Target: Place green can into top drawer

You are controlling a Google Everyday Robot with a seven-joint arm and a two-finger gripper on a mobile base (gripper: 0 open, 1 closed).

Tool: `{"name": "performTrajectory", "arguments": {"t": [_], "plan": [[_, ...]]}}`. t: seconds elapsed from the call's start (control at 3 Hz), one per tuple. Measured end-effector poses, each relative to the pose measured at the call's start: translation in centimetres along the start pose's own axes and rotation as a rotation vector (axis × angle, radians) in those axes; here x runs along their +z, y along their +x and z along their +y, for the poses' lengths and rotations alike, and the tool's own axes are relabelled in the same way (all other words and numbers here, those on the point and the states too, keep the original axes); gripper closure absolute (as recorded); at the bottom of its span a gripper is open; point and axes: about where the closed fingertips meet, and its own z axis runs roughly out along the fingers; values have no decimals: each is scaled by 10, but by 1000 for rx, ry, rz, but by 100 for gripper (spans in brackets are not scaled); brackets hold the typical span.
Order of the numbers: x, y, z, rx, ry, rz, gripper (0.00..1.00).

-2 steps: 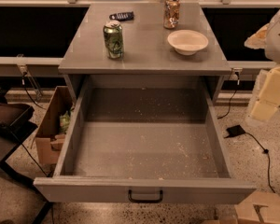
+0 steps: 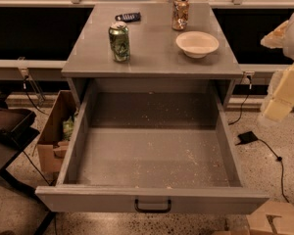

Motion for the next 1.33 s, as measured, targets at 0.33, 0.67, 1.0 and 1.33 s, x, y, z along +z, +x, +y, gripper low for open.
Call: {"name": "performTrajectory", "arguments": {"t": [0.33, 0.67, 1.0, 1.33], "plan": [[18, -8, -34, 57, 16, -154, 0], [37, -43, -78, 82, 55, -392, 0], [57, -108, -117, 59, 76, -704, 0], [72, -154, -128, 15, 75, -868, 0]]}}
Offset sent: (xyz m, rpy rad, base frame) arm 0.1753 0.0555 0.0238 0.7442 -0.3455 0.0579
